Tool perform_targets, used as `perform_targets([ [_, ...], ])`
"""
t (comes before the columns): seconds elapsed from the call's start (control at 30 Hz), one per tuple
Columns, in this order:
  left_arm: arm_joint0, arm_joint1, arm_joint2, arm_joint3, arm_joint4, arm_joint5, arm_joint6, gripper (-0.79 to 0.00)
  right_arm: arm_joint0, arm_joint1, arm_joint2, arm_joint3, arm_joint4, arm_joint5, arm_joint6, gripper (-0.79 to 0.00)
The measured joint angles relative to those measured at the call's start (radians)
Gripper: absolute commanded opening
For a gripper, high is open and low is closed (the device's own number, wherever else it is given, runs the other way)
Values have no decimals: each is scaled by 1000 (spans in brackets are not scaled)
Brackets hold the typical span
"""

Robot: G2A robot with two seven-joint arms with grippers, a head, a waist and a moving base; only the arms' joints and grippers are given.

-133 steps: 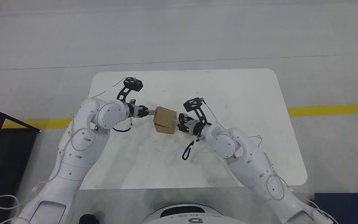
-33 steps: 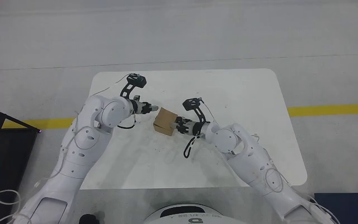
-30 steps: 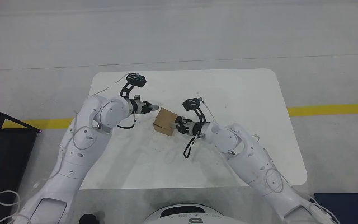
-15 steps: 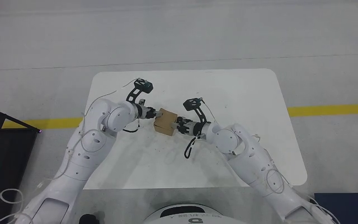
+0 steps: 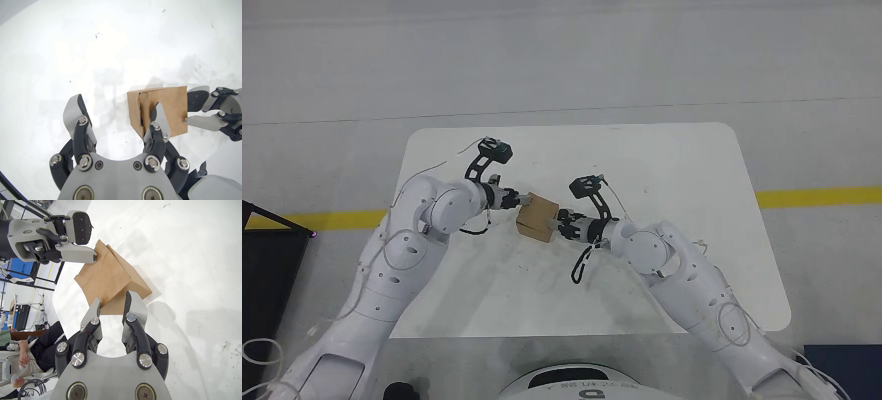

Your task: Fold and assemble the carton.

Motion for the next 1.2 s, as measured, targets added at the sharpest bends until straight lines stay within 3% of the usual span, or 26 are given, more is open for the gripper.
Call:
perform_targets([
  [0.27, -10, 3, -26, 22, -7, 9, -1, -188, 1, 0, -1, 1, 1, 1, -3, -536],
  [0.73, -21, -4, 18, 34, -9, -9, -23, -197, 4, 0, -7, 3, -1, 4, 0, -539],
  [1.2, -34, -12, 53, 51, 2, -7, -25, -296, 5, 0, -9, 3, -1, 2, 1, -539],
])
